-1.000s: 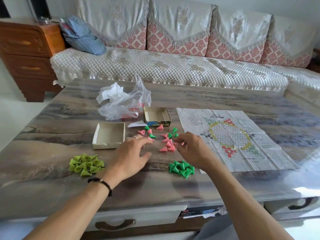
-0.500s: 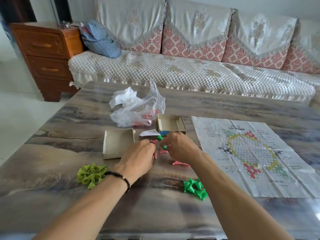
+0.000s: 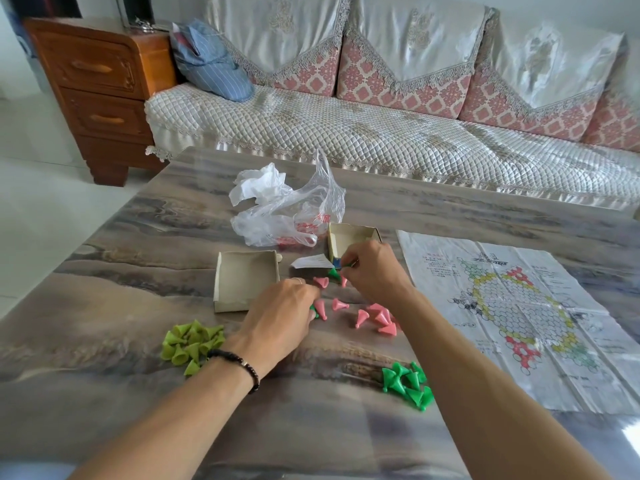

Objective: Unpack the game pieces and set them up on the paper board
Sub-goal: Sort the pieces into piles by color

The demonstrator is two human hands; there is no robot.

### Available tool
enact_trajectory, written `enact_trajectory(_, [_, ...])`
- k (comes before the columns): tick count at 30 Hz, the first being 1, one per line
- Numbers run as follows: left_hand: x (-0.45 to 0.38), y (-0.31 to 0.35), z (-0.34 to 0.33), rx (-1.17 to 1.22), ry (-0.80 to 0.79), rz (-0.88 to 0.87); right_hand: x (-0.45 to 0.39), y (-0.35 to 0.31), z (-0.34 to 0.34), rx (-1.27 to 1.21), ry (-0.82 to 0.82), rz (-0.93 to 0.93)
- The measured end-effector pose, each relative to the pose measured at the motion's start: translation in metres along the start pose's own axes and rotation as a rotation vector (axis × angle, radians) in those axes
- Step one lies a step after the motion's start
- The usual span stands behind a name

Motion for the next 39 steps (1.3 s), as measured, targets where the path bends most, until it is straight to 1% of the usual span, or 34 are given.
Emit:
enact_trajectory(5, [0.002, 0.002, 0.005, -0.015, 0.003, -0.012, -0.013, -0.011, -0.021, 0.054, -0.099, 0.032])
enact_trajectory(7, [0.003, 0.002, 0.007, -0.022, 0.017, -0.012, -0.017, -0.011, -0.025, 0.085, -0.110, 0.029])
enact_trajectory(14, [0.005, -0.004, 0.009, -0.029, 0.039, 0.001, -0.023, -0.010, -0.030, 0.107, -0.095, 0.041])
enact_trajectory(18, [0.007, -0.001, 0.011, 0.004, 0.048, -0.034, -0.015, -0.016, -0.015, 0.025, -0.009, 0.071])
enact_trajectory(22, [0.014, 0.005, 0.003, 0.031, 0.013, -0.066, 0.010, -0.015, 0.016, -0.069, 0.085, 0.049])
enact_trajectory(25, [0.021, 0.018, -0.005, 0.083, -0.024, -0.092, 0.045, -0.006, 0.035, -0.141, 0.109, -0.005])
enact_trajectory(27, [0.028, 0.033, -0.010, 0.121, -0.065, -0.116, 0.074, 0.003, 0.041, -0.178, 0.077, -0.045])
enact_trajectory(30, [0.038, 0.055, -0.018, 0.147, -0.130, -0.151, 0.112, 0.019, 0.045, -0.184, -0.022, -0.097])
enact_trajectory(33, [0.046, 0.072, -0.030, 0.153, -0.221, -0.169, 0.138, 0.035, 0.055, -0.167, -0.042, -0.143])
enact_trajectory(36, [0.051, 0.082, -0.035, 0.117, -0.249, -0.189, 0.152, 0.046, 0.059, -0.175, -0.043, -0.169])
enact_trajectory(39, [0.055, 0.084, -0.037, 0.085, -0.248, -0.203, 0.159, 0.050, 0.050, -0.191, -0.099, -0.176])
Point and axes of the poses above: each hand's wrist, its own x-axis away from the middle knuckle, its own z-axis out of the back of the hand, y = z × x, the point moved 9 cm from there along -x, towards the middle knuckle, and after that the axes turned 13 degrees about z, right-handed, at the moved point
